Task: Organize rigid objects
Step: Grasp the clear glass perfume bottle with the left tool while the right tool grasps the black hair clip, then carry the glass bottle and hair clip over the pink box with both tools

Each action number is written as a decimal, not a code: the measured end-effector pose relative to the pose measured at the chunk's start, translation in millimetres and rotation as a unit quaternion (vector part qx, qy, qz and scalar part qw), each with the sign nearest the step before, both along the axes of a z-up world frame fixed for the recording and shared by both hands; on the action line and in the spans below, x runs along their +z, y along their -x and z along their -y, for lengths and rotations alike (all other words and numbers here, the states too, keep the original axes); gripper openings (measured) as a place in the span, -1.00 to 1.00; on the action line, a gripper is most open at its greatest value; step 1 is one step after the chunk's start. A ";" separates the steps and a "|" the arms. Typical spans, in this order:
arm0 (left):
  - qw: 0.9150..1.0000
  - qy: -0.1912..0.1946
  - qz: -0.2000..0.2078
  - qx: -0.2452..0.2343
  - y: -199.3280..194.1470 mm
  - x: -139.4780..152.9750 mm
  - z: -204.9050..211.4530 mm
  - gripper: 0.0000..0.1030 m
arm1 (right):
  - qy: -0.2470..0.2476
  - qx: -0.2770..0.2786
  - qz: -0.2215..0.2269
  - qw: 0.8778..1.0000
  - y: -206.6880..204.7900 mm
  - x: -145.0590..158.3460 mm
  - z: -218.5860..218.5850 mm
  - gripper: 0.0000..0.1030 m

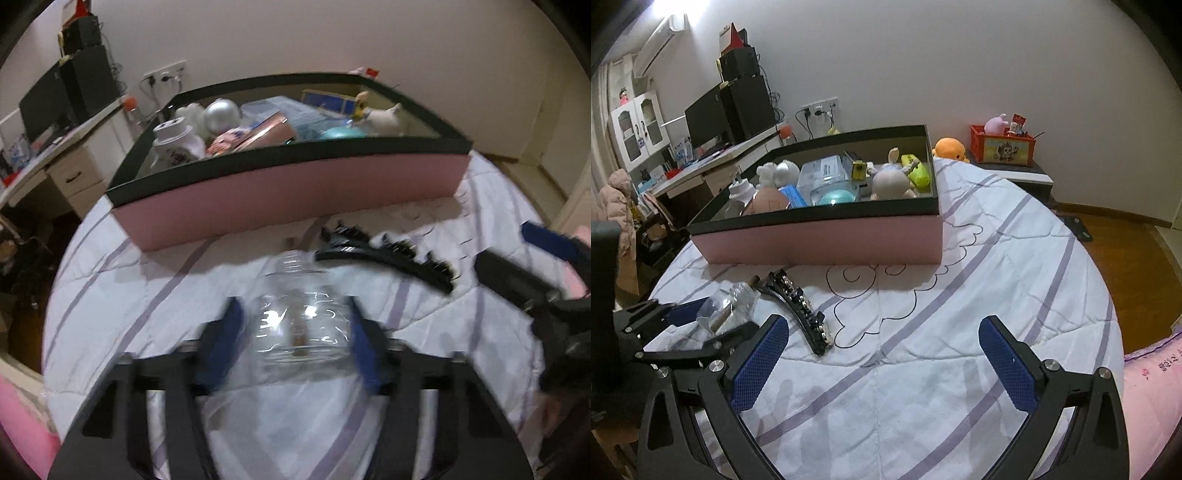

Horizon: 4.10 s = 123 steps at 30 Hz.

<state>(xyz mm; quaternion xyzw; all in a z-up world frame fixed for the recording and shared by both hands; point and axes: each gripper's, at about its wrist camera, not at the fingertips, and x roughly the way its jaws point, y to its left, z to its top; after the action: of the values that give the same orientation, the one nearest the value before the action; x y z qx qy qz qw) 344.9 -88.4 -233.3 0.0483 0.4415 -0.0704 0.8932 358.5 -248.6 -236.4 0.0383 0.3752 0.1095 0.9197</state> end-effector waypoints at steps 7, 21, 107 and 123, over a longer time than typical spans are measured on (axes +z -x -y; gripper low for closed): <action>1.000 0.000 0.009 0.025 11.6 2.5 -16.1 -0.02 | 0.039 0.020 -0.019 0.999 -5.7 -4.3 -16.9 1.00; 0.998 -0.007 0.009 0.056 25.5 -0.9 -45.0 0.00 | 0.111 0.091 -0.038 0.989 -31.8 -15.8 -78.1 0.69; 0.947 0.033 0.312 0.064 104.3 154.5 -38.2 -0.02 | 0.036 0.016 0.242 0.970 92.4 132.5 -65.3 -0.62; 0.957 -0.009 0.285 0.051 -23.9 150.4 -24.7 -0.02 | 0.053 0.008 0.218 0.975 -14.3 130.1 -60.8 -0.61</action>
<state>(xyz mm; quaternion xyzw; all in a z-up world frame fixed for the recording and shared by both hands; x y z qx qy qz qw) 368.8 -63.7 -82.9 0.0517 0.1715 -0.0044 0.9838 372.8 -187.8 -106.3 -0.0388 0.1717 0.1026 0.9790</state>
